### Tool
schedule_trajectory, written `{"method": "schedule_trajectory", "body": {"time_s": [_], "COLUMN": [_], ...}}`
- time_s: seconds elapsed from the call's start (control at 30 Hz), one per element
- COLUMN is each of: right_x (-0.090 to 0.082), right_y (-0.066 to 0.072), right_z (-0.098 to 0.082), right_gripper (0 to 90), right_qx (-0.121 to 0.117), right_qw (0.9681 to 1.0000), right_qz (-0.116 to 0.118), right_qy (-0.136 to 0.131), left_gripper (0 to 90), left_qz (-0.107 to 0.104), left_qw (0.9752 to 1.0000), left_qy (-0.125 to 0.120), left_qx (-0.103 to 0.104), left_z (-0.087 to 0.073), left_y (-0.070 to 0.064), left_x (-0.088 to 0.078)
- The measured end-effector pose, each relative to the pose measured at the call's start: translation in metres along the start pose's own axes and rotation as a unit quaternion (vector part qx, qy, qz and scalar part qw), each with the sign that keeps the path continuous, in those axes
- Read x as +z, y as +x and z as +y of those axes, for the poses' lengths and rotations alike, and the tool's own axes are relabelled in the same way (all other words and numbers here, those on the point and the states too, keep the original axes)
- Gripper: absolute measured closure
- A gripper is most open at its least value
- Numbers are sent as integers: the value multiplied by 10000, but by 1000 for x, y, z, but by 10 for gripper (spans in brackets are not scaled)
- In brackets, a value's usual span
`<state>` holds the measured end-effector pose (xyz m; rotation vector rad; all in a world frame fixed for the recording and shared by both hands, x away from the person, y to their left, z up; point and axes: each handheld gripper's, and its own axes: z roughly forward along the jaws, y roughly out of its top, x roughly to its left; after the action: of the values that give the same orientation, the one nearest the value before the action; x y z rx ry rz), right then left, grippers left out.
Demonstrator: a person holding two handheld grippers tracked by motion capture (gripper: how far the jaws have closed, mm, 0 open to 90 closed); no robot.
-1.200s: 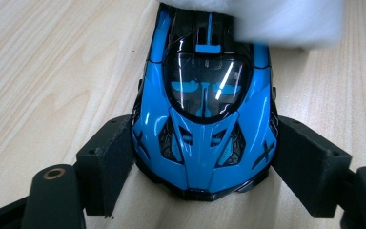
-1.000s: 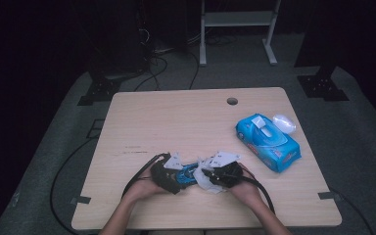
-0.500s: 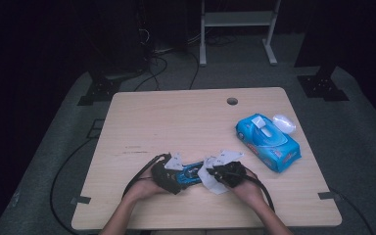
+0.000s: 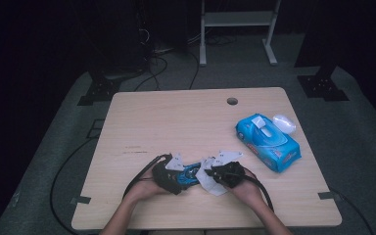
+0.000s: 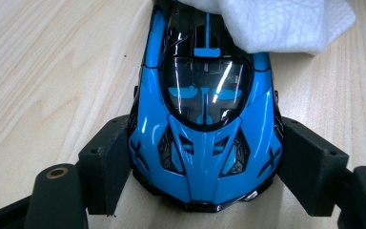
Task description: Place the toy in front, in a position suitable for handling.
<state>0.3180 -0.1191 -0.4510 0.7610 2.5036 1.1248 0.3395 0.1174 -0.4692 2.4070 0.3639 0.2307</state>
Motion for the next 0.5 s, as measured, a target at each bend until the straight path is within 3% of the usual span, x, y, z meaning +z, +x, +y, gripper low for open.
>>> {"method": "schedule_trajectory", "body": {"time_s": [0.1,0.17,0.23,0.3,0.37,0.43,0.5], "right_x": [-5,-8,-6,-1,2,0,-3], "right_y": [-14,-22,-16,-5,1,-5,-13], "right_z": [-7,-12,-9,-5,-1,-1,-7], "right_gripper": [852,853,853,852,852,852,852], "right_qx": [160,427,356,338,45,142,224], "right_qw": [9997,9990,9991,9994,9999,9999,9997], "right_qz": [-179,-117,-210,51,-11,37,-111], "right_qy": [74,6,12,-115,-91,-41,3], "left_gripper": [254,254,254,254,254,254,253], "left_qz": [-12,-21,-10,4,-14,11,-3], "left_qw": [10000,10000,10000,10000,10000,10000,10000], "left_qy": [-16,-33,-18,-1,-17,-16,-26], "left_qx": [11,9,7,-2,-9,5,16], "left_z": [0,1,0,0,0,0,0], "left_y": [0,0,0,-1,0,-1,0], "left_x": [0,1,1,1,0,1,1]}}
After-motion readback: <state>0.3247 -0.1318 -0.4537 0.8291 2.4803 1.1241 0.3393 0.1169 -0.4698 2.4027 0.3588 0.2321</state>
